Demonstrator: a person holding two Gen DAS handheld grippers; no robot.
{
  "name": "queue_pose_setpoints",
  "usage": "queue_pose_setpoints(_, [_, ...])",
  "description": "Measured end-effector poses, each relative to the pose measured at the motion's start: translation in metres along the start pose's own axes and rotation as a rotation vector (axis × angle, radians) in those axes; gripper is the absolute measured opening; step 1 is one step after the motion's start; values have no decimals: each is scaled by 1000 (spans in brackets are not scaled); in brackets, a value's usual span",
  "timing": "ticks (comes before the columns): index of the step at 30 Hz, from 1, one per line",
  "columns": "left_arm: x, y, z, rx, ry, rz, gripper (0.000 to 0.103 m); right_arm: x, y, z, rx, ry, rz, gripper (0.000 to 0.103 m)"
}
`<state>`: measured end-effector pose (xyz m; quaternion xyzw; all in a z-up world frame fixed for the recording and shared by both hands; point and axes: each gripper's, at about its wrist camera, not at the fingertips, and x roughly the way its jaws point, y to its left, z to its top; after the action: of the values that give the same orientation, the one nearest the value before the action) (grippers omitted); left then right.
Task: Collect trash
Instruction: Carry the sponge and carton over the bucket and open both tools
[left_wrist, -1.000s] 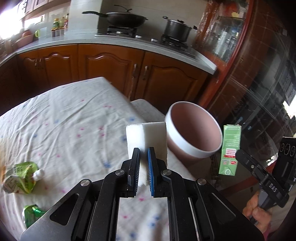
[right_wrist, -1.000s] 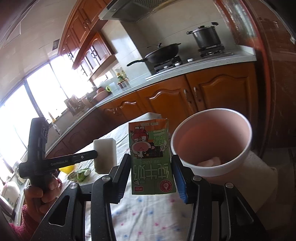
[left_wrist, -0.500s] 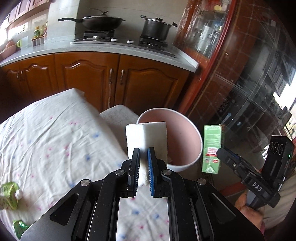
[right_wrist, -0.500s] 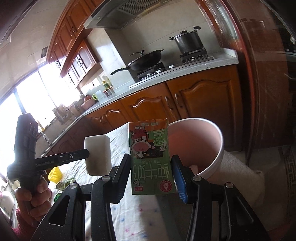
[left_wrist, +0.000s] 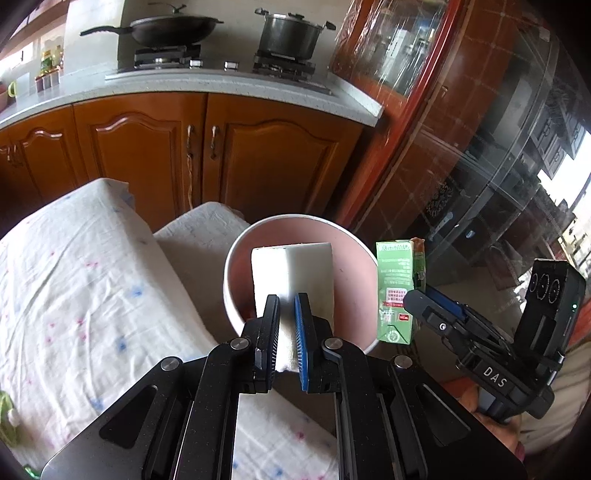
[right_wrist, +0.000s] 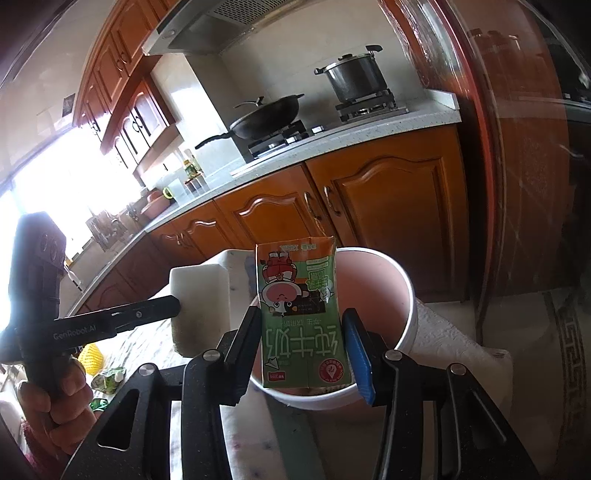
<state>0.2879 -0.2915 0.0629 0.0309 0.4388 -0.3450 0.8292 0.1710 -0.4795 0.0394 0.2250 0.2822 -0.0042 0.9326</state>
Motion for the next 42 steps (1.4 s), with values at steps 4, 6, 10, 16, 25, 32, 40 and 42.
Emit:
queue_pose_setpoints(4, [18, -3, 5, 4, 31, 3, 8, 7, -5, 2, 6, 25, -14, 46])
queue_pose_setpoints(6, [26, -3, 6, 2, 49, 5, 8, 12, -8, 3, 10, 44, -21, 46])
queue_pose_setpoints(10, [47, -1, 11, -17, 97, 7, 8, 24, -12, 6, 6, 85, -38, 46])
queue_pose_setpoints(16, [62, -1, 15, -21, 130, 26, 8, 35, -16, 9, -8, 141, -70, 46])
queue_pose_setpoints(25, [73, 0, 14, -40, 161, 28, 20, 45, -20, 11, 0, 175, -87, 49])
queue_pose_setpoints(32, [68, 4, 9, -52, 155, 23, 40, 35, -24, 12, 26, 144, -71, 55])
queue_pose_setpoints(40, [41, 19, -9, -81, 105, 51, 57, 20, -19, 9, 53, 91, -30, 80])
queue_pose_setpoints(42, [31, 25, -16, -97, 88, 51, 59, 16, -16, 7, 54, 74, -22, 83])
